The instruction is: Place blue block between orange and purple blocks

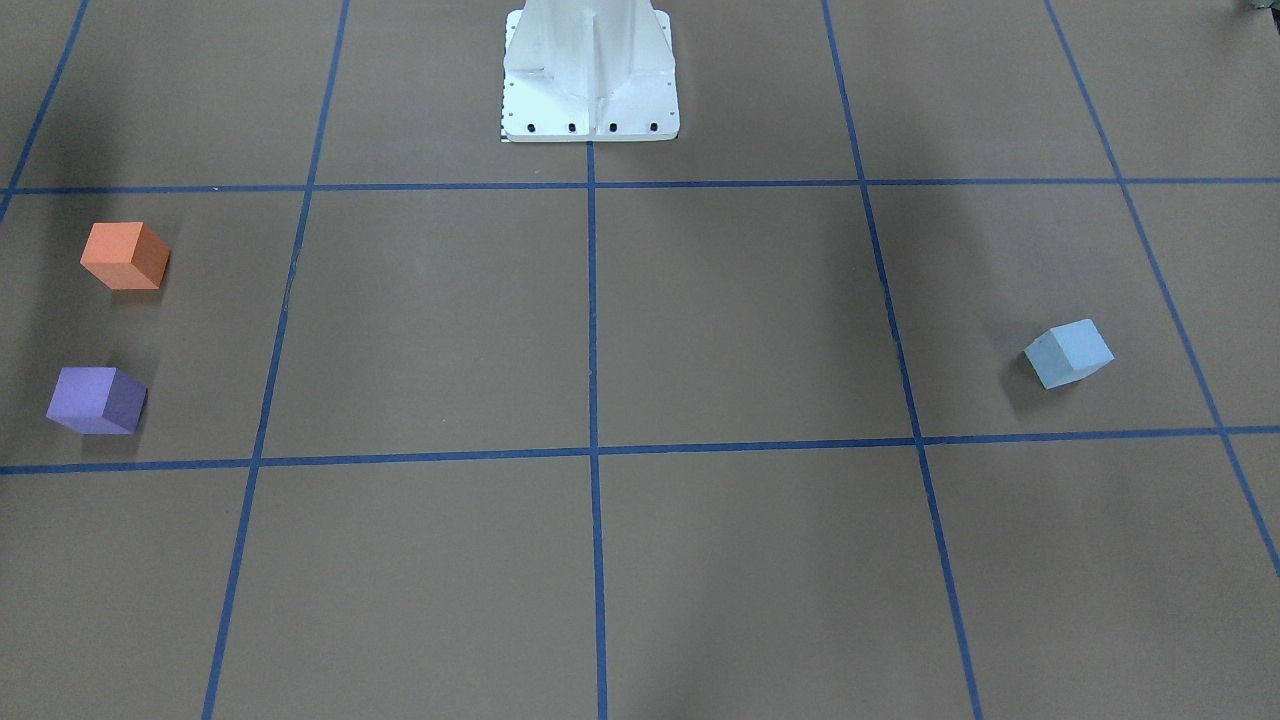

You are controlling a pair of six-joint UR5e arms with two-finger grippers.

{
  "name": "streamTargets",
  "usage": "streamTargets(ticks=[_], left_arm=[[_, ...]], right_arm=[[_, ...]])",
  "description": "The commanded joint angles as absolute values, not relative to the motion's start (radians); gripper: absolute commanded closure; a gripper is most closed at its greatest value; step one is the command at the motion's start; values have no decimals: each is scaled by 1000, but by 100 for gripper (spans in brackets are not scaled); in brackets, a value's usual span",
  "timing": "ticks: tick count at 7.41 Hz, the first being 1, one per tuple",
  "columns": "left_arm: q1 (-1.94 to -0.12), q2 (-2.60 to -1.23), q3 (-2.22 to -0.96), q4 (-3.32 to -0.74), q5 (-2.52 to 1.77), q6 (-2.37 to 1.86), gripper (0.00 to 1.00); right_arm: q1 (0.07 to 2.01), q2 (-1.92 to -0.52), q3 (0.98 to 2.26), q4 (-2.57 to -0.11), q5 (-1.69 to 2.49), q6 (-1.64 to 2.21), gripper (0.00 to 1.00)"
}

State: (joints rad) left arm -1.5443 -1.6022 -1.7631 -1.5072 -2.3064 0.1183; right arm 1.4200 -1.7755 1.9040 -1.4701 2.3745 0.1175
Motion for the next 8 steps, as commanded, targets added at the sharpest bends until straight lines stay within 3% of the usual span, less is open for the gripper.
streamTargets(ticks=[1,4,5,8], left_arm=[[-1427,-1615,-1738,-1641,-2342,-117,0],[-1284,-1618,-1539,-1982,-2335,-612,0],[-1205,-1618,-1513,-2108,-2310,-793,0],[-1089,-1620,-1522,-2149,-2226,-917,0]], right_arm=[[1408,-1775,1904,-1451,2370,137,0],[1407,-1775,1904,-1450,2370,137,0],[1407,-1775,1905,-1450,2370,138,0],[1407,-1776,1907,-1450,2370,137,0]])
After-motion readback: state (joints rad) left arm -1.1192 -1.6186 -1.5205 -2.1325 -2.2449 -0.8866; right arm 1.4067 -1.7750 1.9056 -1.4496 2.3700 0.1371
